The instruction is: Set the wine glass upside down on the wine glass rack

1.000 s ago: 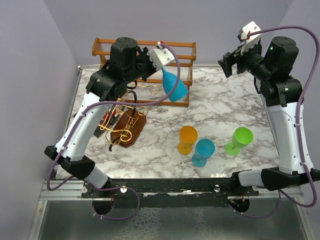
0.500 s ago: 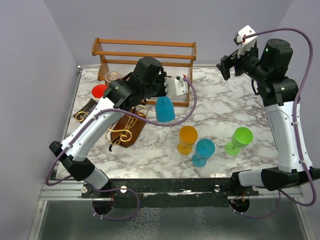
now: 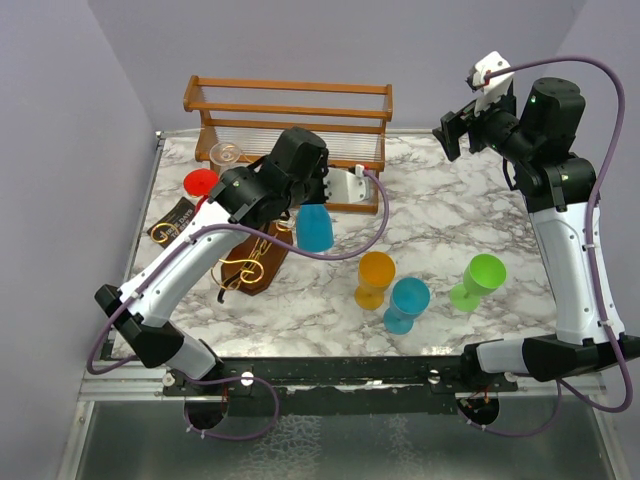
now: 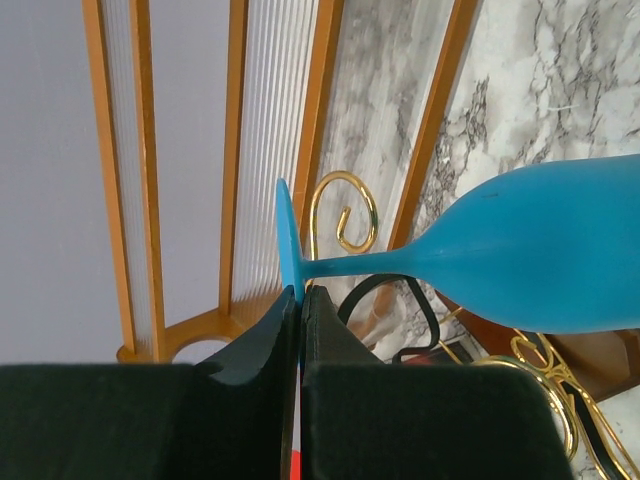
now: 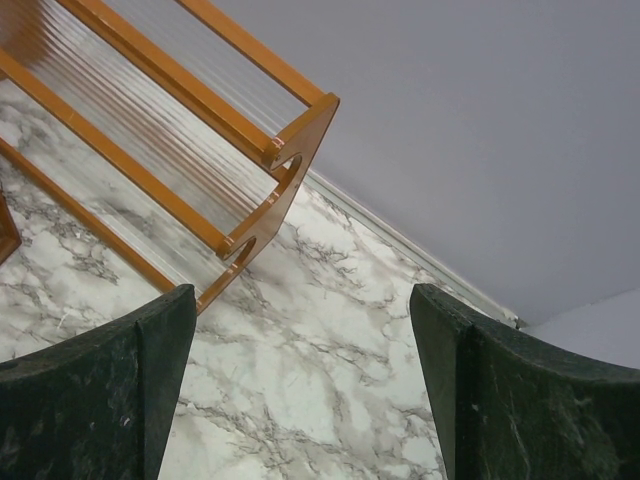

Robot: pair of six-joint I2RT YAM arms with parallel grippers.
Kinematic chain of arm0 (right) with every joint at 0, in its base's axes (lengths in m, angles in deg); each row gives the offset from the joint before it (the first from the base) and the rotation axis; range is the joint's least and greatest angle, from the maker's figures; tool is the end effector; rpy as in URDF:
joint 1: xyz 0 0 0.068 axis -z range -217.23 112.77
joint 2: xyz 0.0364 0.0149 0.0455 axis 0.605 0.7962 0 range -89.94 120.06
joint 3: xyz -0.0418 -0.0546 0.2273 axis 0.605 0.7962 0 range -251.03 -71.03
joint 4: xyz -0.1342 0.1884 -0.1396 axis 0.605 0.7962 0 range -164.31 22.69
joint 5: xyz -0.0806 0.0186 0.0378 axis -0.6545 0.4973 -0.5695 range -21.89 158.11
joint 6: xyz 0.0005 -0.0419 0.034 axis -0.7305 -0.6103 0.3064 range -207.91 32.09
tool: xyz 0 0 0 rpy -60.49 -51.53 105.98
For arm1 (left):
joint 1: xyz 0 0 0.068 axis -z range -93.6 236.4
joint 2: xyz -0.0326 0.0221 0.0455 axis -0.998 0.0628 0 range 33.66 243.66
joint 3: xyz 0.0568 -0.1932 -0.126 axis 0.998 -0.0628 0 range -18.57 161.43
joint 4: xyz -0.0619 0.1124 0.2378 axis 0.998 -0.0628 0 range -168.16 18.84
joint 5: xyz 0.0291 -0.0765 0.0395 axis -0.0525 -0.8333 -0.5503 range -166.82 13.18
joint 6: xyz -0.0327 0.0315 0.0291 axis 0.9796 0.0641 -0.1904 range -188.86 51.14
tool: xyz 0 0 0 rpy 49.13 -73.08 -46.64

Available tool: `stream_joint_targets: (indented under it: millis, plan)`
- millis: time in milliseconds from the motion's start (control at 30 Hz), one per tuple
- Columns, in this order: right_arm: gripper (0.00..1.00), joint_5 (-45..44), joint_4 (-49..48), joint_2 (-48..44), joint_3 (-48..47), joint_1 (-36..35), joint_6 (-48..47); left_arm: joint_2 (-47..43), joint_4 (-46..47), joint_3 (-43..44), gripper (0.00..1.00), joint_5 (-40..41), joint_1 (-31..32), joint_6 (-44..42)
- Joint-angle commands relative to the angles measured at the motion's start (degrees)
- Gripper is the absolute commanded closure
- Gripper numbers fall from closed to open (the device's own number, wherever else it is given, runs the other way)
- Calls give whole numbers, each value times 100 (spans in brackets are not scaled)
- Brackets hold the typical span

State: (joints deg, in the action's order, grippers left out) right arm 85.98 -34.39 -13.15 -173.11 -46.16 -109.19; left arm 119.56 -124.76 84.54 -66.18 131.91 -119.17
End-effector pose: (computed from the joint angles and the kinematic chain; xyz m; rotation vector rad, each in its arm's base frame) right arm 0.2717 0.0537 0.4703 -0.6808 1.6830 0.1320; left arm 0.2266 -0.2212 0.4082 1.5647 1.5530 0.2515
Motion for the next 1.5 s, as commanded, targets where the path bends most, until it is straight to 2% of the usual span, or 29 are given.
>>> stream_joint_targets:
  millis: [0, 467, 800, 1467]
  plan:
    - [13, -3, 86, -117, 47, 5, -67, -230, 16, -147, 100, 523, 39, -152]
    - [12, 33, 119, -123, 107, 5, -93, -81, 676, -719, 100, 1663, 43, -273]
    - [12, 50, 129, -140, 118, 7, -120, 128, 1010, -733, 100, 2064, 36, -440]
    - [12, 50, 138, -174, 153, 10, -138, 609, 1343, -627, 99, 2084, 36, -324]
